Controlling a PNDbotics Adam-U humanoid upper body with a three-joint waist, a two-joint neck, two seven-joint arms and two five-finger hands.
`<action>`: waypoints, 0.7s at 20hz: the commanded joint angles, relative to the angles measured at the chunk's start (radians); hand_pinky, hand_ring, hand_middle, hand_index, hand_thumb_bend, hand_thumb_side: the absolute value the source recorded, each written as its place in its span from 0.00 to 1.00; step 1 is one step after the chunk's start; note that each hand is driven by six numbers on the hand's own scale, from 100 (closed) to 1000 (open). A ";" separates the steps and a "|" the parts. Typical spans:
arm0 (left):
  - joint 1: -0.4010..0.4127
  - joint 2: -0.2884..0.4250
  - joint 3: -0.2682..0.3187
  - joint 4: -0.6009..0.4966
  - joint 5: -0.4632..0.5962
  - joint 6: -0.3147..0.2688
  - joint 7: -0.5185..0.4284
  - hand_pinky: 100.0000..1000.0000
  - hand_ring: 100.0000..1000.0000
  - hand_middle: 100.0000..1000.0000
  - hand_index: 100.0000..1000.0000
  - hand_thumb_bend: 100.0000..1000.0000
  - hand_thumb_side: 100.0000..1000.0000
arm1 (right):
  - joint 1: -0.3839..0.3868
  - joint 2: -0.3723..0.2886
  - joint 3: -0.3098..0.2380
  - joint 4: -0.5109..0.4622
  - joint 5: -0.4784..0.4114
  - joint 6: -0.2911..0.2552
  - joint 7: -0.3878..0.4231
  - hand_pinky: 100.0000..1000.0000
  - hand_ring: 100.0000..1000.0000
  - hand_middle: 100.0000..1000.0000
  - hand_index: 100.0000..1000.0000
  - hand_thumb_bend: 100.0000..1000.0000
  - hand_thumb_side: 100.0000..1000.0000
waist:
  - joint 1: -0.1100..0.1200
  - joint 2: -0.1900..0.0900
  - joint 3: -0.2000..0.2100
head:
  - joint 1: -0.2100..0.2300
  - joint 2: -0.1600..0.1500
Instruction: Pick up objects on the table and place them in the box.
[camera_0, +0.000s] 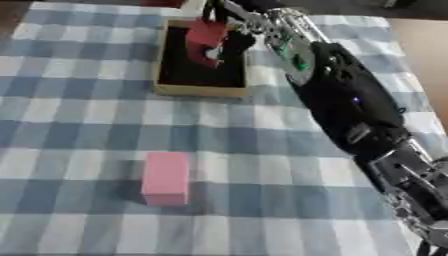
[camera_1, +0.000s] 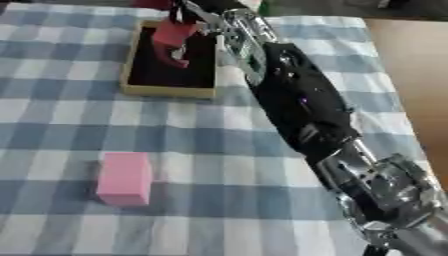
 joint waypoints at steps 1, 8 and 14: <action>-0.012 0.013 0.000 -0.019 0.006 0.000 -0.006 0.59 0.48 0.53 0.76 0.00 0.94 | -0.018 0.013 -0.019 0.035 0.048 0.000 -0.036 0.68 0.61 0.38 0.56 0.17 0.21 | 0.011 -0.016 0.004 | -0.007 -0.012; -0.009 0.011 0.001 -0.019 0.005 0.002 -0.008 0.59 0.48 0.53 0.76 0.00 0.94 | -0.021 0.021 -0.041 0.088 0.145 -0.006 -0.092 0.76 0.79 0.55 0.71 0.27 0.21 | 0.011 -0.016 0.004 | -0.004 -0.008; -0.008 0.013 0.001 -0.019 0.005 0.003 -0.010 0.59 0.48 0.53 0.76 0.00 0.94 | -0.023 0.013 -0.048 0.051 0.183 0.017 -0.093 0.79 0.83 0.61 0.77 0.31 0.23 | 0.012 -0.020 0.004 | -0.002 -0.006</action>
